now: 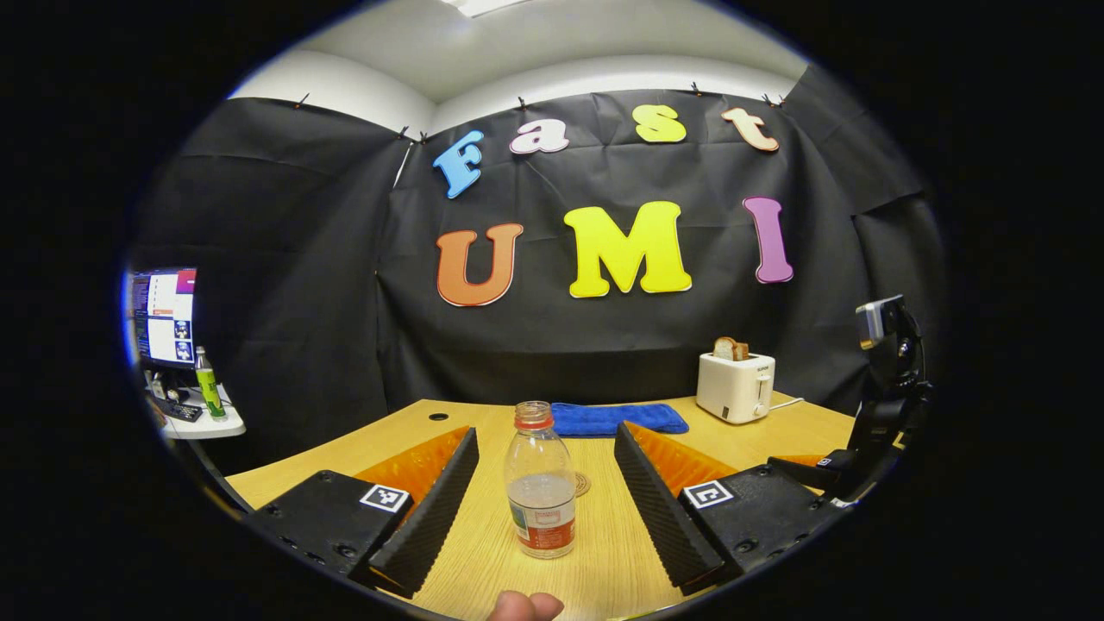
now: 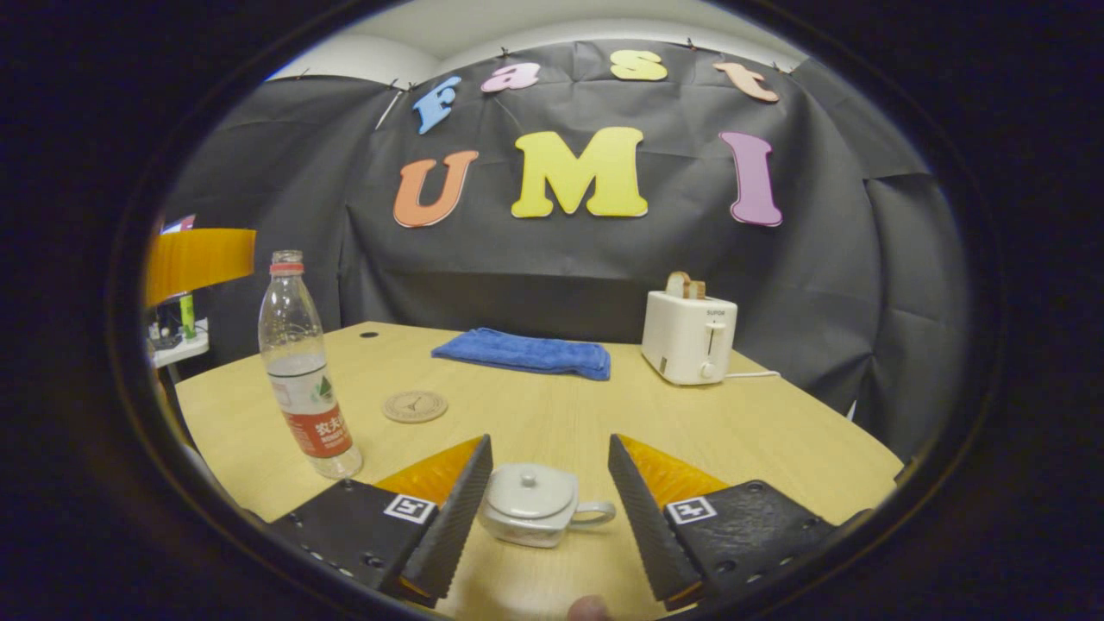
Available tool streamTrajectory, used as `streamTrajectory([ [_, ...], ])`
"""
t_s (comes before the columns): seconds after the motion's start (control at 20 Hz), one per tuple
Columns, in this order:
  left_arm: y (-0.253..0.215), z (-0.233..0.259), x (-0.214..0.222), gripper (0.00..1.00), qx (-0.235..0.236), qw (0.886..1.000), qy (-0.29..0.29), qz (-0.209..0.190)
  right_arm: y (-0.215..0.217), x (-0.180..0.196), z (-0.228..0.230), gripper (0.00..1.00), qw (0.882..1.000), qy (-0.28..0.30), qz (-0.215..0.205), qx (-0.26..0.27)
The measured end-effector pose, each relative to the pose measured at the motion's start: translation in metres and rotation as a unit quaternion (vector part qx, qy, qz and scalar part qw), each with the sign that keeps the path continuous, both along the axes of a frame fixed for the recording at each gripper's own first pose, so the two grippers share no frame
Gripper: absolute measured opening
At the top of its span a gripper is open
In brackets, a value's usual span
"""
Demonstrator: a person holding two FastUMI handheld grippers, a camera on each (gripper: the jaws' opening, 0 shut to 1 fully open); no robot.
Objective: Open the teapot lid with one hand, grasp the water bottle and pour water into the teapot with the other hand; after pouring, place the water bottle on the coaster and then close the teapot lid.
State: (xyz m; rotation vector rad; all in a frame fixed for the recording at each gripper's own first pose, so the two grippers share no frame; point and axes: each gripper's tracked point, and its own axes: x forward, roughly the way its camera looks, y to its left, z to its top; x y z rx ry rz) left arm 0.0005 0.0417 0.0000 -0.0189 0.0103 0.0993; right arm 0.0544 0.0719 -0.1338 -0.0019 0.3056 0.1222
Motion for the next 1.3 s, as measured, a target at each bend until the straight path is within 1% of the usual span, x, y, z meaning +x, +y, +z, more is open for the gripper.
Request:
streamTrajectory([
  [0.05,-0.001,0.000,0.000,0.99,-0.002,1.000,0.000,0.000,0.003,0.001,-0.005,0.74,1.000,0.005,0.003,-0.003],
  [0.1,0.002,-0.001,0.000,0.99,-0.002,1.000,0.001,0.001,0.004,0.002,-0.006,0.68,1.000,0.009,0.007,-0.008],
  [0.15,0.004,-0.002,0.000,0.99,-0.002,1.000,0.001,0.002,0.006,0.002,-0.007,0.60,1.000,0.010,0.010,-0.011],
  [0.2,0.003,-0.002,0.001,0.99,-0.002,1.000,0.003,0.003,0.008,0.002,-0.004,0.55,1.000,0.009,0.013,-0.013],
  [0.3,0.005,-0.004,0.001,0.99,-0.003,1.000,0.005,0.003,0.007,0.003,-0.005,0.36,1.000,0.010,0.014,-0.023],
  [0.4,0.004,-0.003,0.000,0.99,-0.005,1.000,0.005,0.002,0.009,0.004,-0.008,0.22,0.999,0.017,0.020,-0.025],
  [0.5,0.005,-0.003,0.001,0.99,-0.006,1.000,0.007,0.002,0.012,0.000,-0.006,0.18,0.999,0.021,0.032,-0.025],
  [0.6,0.005,-0.007,-0.001,0.99,-0.007,1.000,0.011,0.000,0.012,0.005,-0.011,0.04,0.999,0.021,0.031,-0.033],
  [0.75,0.002,-0.027,-0.009,0.99,-0.016,0.999,0.039,-0.026,0.011,0.003,-0.009,0.04,0.999,0.020,0.037,-0.032],
  [0.8,0.003,-0.035,-0.012,0.99,-0.018,0.998,0.049,-0.035,0.010,0.004,-0.006,0.02,0.999,0.022,0.039,-0.028],
  [0.85,0.005,-0.044,-0.013,0.99,-0.024,0.997,0.060,-0.041,0.011,0.005,-0.009,0.00,0.999,0.021,0.041,-0.028],
  [1.0,0.006,-0.071,-0.017,0.99,-0.045,0.993,0.096,-0.054,0.012,0.004,-0.006,0.00,0.999,0.015,0.045,-0.025],
  [1.1,0.002,-0.082,-0.015,1.00,-0.058,0.990,0.108,-0.065,0.014,0.004,-0.006,0.00,0.998,0.014,0.051,-0.022],
  [1.3,-0.001,-0.108,-0.001,0.99,-0.057,0.987,0.134,-0.063,0.013,0.004,0.005,0.00,0.998,0.005,0.058,-0.018],
])
